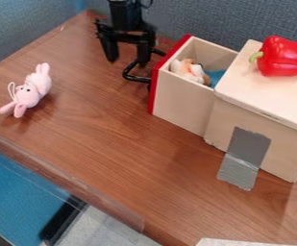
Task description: Close the drawer
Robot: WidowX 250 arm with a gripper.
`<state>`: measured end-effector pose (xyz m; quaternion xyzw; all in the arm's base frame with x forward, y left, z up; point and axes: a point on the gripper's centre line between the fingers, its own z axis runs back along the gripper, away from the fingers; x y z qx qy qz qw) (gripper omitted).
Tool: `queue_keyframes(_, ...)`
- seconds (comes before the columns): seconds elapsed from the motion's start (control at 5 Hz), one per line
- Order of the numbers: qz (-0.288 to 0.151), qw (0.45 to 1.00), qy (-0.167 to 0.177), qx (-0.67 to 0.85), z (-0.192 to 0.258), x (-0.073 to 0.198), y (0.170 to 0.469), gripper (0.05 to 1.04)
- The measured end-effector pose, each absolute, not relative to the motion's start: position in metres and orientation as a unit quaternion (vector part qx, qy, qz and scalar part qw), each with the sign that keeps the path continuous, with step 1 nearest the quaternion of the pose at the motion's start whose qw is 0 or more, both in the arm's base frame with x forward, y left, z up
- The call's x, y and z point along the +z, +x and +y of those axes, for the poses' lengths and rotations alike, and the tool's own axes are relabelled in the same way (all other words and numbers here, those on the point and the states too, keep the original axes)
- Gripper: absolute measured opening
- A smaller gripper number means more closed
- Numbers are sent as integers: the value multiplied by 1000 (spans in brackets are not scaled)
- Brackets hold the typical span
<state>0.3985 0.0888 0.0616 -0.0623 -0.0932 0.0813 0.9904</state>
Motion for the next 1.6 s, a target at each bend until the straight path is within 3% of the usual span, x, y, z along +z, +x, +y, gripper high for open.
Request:
queue_keyframes(0.4,-57,994,-43,86,101,37,406,952)
queue_keyframes(0.8,-43,994,-48,87,97,27,406,381)
queue_keyframes(1.0,-44,993,-73,77,81,23,406,176)
queue_keyframes(1.6,-27,990,-135,44,19,20,411,138)
